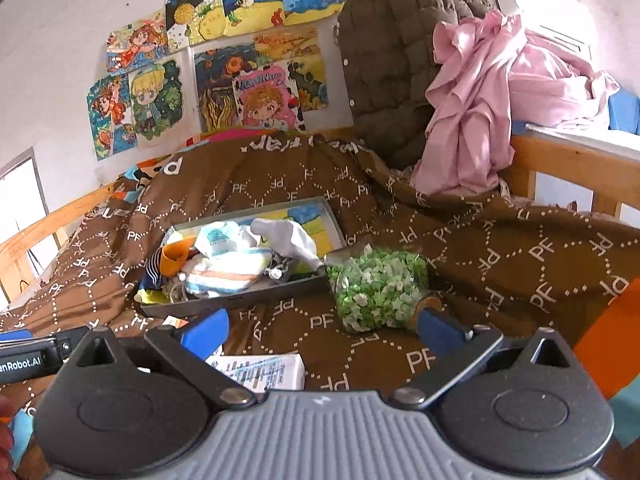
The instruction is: Organize soft objects
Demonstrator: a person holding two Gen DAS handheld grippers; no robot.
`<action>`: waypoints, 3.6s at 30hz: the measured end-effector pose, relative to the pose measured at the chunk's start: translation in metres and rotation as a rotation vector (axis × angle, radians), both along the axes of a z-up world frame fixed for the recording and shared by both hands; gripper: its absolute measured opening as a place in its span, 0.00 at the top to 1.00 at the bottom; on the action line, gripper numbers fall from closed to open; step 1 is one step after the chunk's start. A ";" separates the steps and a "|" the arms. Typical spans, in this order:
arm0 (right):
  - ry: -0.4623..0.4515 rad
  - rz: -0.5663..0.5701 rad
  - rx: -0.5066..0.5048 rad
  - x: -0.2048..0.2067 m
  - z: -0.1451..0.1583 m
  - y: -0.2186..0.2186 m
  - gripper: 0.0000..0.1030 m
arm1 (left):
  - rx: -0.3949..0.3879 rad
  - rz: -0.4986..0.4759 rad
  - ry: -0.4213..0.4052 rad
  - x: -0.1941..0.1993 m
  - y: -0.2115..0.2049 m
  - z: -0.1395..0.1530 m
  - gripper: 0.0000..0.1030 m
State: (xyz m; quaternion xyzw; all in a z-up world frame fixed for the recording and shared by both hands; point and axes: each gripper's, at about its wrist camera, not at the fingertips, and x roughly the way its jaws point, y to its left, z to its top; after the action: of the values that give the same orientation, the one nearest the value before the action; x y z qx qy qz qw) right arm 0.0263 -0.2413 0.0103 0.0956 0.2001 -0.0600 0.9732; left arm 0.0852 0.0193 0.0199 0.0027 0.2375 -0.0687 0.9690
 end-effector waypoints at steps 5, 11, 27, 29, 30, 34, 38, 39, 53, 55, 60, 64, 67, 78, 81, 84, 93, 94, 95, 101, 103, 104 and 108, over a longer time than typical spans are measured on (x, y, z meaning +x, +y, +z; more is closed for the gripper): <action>0.033 0.030 -0.016 0.008 -0.008 0.004 0.00 | -0.013 0.004 0.009 0.005 -0.005 -0.007 0.01; 0.013 0.064 -0.057 0.010 -0.012 0.013 0.00 | -0.033 0.049 -0.012 0.010 -0.007 -0.014 0.01; 0.023 0.029 -0.064 0.015 -0.020 0.006 0.00 | 0.032 0.028 0.008 0.008 -0.015 -0.019 0.01; 0.019 0.030 -0.066 0.016 -0.020 0.006 0.00 | 0.032 0.031 0.008 0.008 -0.015 -0.019 0.01; 0.019 0.031 -0.065 0.016 -0.020 0.006 0.00 | 0.031 0.032 0.009 0.008 -0.015 -0.020 0.01; 0.019 0.033 -0.064 0.016 -0.020 0.006 0.00 | 0.034 0.034 0.017 0.009 -0.015 -0.021 0.01; 0.015 0.034 -0.064 0.017 -0.020 0.006 0.00 | 0.034 0.033 0.019 0.009 -0.015 -0.021 0.01; 0.016 0.036 -0.065 0.017 -0.020 0.006 0.00 | 0.034 0.034 0.019 0.009 -0.014 -0.021 0.01; 0.030 0.051 -0.066 0.019 -0.023 0.008 0.00 | 0.041 0.043 0.019 0.009 -0.015 -0.020 0.01; 0.030 0.051 -0.066 0.019 -0.023 0.008 0.00 | 0.041 0.042 0.018 0.008 -0.015 -0.020 0.01; 0.032 0.048 -0.064 0.019 -0.024 0.008 0.00 | 0.041 0.043 0.018 0.008 -0.015 -0.020 0.01; 0.034 0.046 -0.062 0.019 -0.024 0.007 0.00 | 0.041 0.043 0.018 0.008 -0.014 -0.020 0.01; 0.035 0.046 -0.062 0.020 -0.024 0.007 0.00 | 0.041 0.040 0.019 0.008 -0.015 -0.020 0.01; 0.039 0.045 -0.062 0.019 -0.025 0.006 0.00 | 0.043 0.039 0.020 0.008 -0.015 -0.020 0.01; 0.039 0.045 -0.061 0.019 -0.025 0.006 0.00 | 0.043 0.039 0.020 0.008 -0.014 -0.020 0.01; 0.040 0.046 -0.061 0.019 -0.025 0.006 0.00 | 0.043 0.039 0.020 0.008 -0.014 -0.020 0.01; 0.045 0.045 -0.062 0.019 -0.027 0.007 0.00 | 0.044 0.038 0.020 0.008 -0.015 -0.020 0.01; 0.045 0.044 -0.062 0.019 -0.027 0.007 0.00 | 0.044 0.037 0.020 0.008 -0.015 -0.020 0.01; 0.045 0.044 -0.063 0.019 -0.027 0.007 0.00 | 0.045 0.037 0.020 0.008 -0.014 -0.020 0.01; 0.045 0.044 -0.062 0.019 -0.027 0.007 0.00 | 0.045 0.037 0.020 0.008 -0.015 -0.020 0.01; 0.045 0.044 -0.062 0.019 -0.026 0.007 0.00 | 0.045 0.037 0.020 0.007 -0.014 -0.020 0.01; 0.045 0.045 -0.061 0.019 -0.026 0.007 0.00 | 0.045 0.037 0.021 0.008 -0.015 -0.020 0.01; 0.046 0.045 -0.061 0.019 -0.026 0.007 0.00 | 0.045 0.040 0.017 0.007 -0.014 -0.020 0.01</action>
State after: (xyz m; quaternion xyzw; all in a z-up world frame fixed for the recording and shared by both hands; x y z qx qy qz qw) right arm 0.0457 -0.2341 -0.0160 0.0598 0.2224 -0.0466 0.9720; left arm 0.0924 0.0052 0.0003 0.0194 0.2474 -0.0440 0.9677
